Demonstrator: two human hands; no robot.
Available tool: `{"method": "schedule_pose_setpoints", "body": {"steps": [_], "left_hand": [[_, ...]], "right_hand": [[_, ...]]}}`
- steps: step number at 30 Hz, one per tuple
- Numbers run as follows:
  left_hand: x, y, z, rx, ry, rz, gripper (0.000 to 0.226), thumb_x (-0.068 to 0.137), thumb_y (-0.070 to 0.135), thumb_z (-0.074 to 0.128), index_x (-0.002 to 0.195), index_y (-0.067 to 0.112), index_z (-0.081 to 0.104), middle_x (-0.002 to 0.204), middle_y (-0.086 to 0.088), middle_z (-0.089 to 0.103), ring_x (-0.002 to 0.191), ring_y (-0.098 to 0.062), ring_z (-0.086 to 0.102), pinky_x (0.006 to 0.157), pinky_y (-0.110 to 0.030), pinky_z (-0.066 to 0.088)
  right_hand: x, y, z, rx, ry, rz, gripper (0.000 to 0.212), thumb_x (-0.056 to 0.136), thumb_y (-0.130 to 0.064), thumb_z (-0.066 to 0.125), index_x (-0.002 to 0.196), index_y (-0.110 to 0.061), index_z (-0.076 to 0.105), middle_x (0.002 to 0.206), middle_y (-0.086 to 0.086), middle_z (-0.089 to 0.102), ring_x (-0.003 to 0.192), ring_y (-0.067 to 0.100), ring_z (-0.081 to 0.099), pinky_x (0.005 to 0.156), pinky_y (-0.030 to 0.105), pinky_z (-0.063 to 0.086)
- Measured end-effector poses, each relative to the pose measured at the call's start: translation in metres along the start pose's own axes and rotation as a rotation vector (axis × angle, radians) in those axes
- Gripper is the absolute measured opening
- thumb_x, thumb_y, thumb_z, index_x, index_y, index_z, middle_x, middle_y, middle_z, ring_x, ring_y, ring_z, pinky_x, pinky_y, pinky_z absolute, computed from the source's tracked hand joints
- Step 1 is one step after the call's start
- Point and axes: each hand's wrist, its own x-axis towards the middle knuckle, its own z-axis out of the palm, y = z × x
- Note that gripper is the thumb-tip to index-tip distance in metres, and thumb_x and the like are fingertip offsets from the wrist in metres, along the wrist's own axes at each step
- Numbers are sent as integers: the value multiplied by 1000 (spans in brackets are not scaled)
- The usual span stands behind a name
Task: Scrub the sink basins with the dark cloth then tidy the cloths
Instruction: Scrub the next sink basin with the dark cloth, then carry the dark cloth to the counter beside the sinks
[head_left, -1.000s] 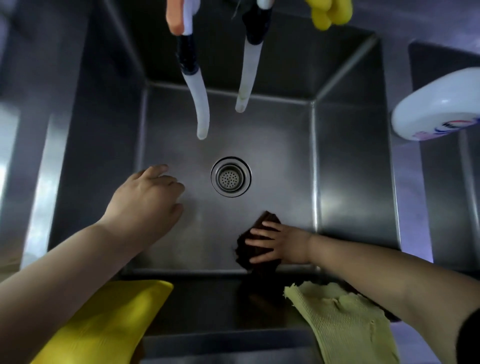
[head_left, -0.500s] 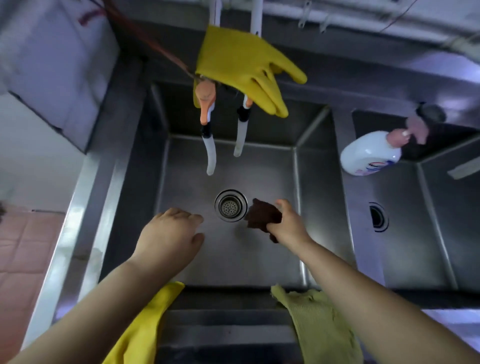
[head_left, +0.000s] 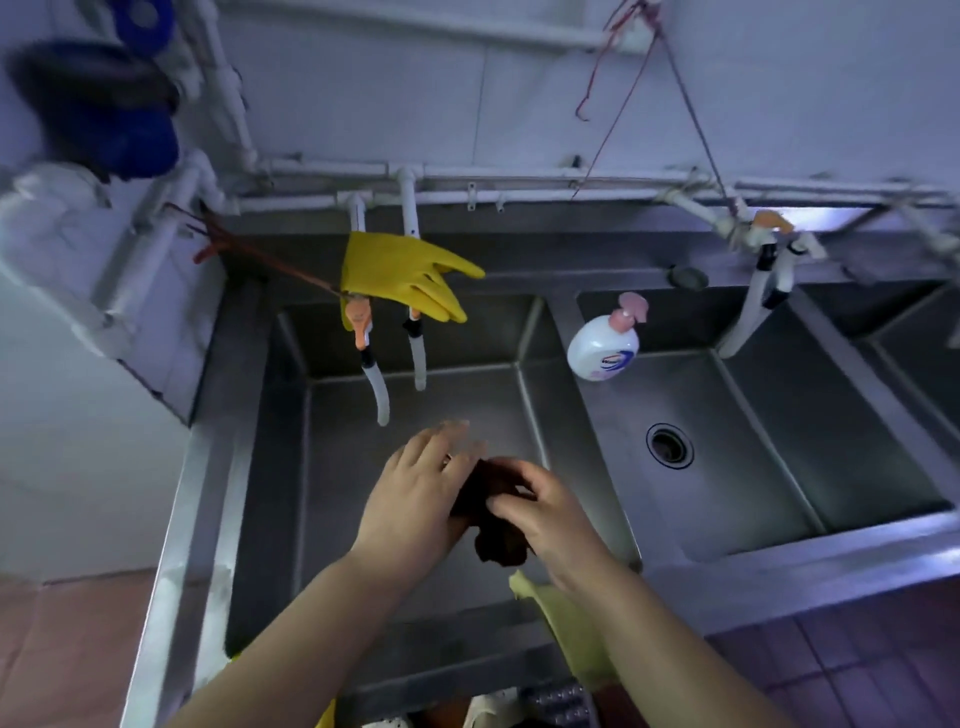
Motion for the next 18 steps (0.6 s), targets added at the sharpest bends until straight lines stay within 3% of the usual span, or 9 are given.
{"method": "schedule_pose_setpoints", "body": {"steps": [2,5,8,10,12,15,18], "left_hand": [[7,9,-4,-60,-30,88,46,65,33,81,108,26,68,108,7,68,109,-20,60,83,-35,52],[15,33,-14,-182,-109,48,23,75,29,63,97,30,71,86,12,69,84,-12,64,65,-10,39],[25,65,-15,-177,-158,-45,22,83,20,55,98,27,69,89,10,68,83,-11,61,63,-19,41],[34,89,-12,-193,-179,-111,17,85,24,54,96,25,67,85,9,66,78,-11,61,67,-27,48],[43,118,-5,-223,-190,-148,13,86,27,55,89,24,67,76,6,67,69,-11,62,63,-29,51],[61,170,10,-283,-200,-182,11,85,30,57,82,25,66,70,6,68,66,-9,63,62,-29,51],[83,237,33,-284,-235,-181,14,84,33,60,71,28,63,67,9,65,67,-6,61,61,-27,48]], "right_hand": [[-11,-7,-13,6,10,4,38,80,-5,63,115,-19,63,88,7,70,69,15,69,62,27,55],[-26,-11,-44,-89,1,22,45,80,-6,66,121,-22,59,87,4,70,63,12,69,57,22,53],[-39,-5,-76,-230,-79,-2,60,75,-14,72,129,-31,50,102,7,68,77,19,70,63,28,57],[-46,1,-99,-402,-60,-93,63,72,-21,75,129,-32,50,108,-10,61,90,6,65,65,15,52],[-55,5,-124,-455,35,-168,47,73,-19,74,113,-35,56,97,-23,58,90,-6,61,65,6,46],[-70,19,-179,-400,228,-184,30,77,-16,71,82,-40,54,73,-19,61,72,-14,58,59,8,42],[-89,38,-256,-341,365,-181,15,79,-15,72,87,-27,66,74,-16,62,68,-4,58,61,11,42]]}}
